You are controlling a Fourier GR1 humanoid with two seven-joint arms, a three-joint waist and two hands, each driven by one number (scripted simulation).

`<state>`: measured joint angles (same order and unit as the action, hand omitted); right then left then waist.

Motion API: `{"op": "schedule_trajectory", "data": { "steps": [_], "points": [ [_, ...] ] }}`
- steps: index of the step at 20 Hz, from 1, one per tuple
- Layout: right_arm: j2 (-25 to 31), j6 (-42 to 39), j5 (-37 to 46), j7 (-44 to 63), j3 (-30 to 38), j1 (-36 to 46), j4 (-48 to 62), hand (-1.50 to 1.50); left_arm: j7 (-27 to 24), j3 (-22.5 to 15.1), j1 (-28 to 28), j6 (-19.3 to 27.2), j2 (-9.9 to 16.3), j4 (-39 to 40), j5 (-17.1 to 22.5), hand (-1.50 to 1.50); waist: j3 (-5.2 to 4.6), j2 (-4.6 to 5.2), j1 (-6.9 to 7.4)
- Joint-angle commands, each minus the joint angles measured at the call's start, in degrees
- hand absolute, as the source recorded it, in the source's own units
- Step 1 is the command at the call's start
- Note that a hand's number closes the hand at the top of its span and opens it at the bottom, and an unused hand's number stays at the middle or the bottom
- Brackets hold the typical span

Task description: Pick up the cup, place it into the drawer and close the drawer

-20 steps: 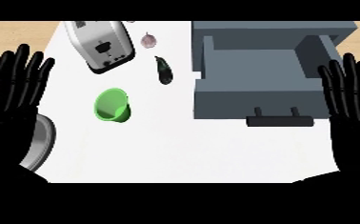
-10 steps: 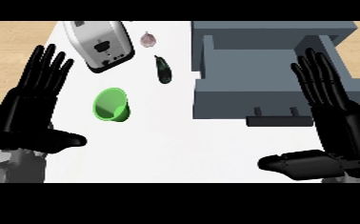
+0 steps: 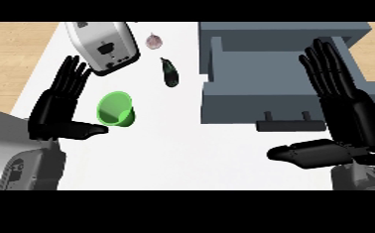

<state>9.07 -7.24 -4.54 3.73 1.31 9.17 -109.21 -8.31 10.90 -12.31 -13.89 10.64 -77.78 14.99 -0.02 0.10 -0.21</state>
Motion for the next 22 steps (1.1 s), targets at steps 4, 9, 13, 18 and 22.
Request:
{"op": "schedule_trajectory", "data": {
  "steps": [4, 9, 13, 18, 22],
  "points": [
    [1.18, -0.27, -0.86, 2.34, 2.61, 6.39, 2.76, -1.50, -9.11, 2.17, -4.40, -0.24, 1.49, 17.53, -4.12, -1.50, -0.01, 0.03, -0.06],
    [0.41, -1.06, -0.65, 1.04, 2.40, 0.70, -1.60, -1.50, -15.85, 3.72, -6.21, -3.23, 4.21, 29.19, -5.34, -1.50, -0.01, -0.04, -0.18],
    [3.58, -3.80, -4.24, 2.29, 6.28, 4.33, 1.16, -1.50, -24.05, 3.17, -7.52, -2.03, 3.54, 38.98, -9.00, -1.50, -0.02, 0.03, -0.30],
    [0.91, 0.14, -0.54, 4.12, 3.39, 9.04, 2.59, -1.50, -35.83, 4.20, -12.53, -3.19, 5.77, 55.73, -12.31, -1.50, -0.12, 0.32, -0.79],
    [2.47, -1.38, -3.14, 5.20, 5.73, 10.45, 3.13, -1.50, -40.47, 4.43, -16.34, -1.06, 4.87, 62.24, -13.65, -1.50, -0.12, 0.31, -0.87]
  ]
}}
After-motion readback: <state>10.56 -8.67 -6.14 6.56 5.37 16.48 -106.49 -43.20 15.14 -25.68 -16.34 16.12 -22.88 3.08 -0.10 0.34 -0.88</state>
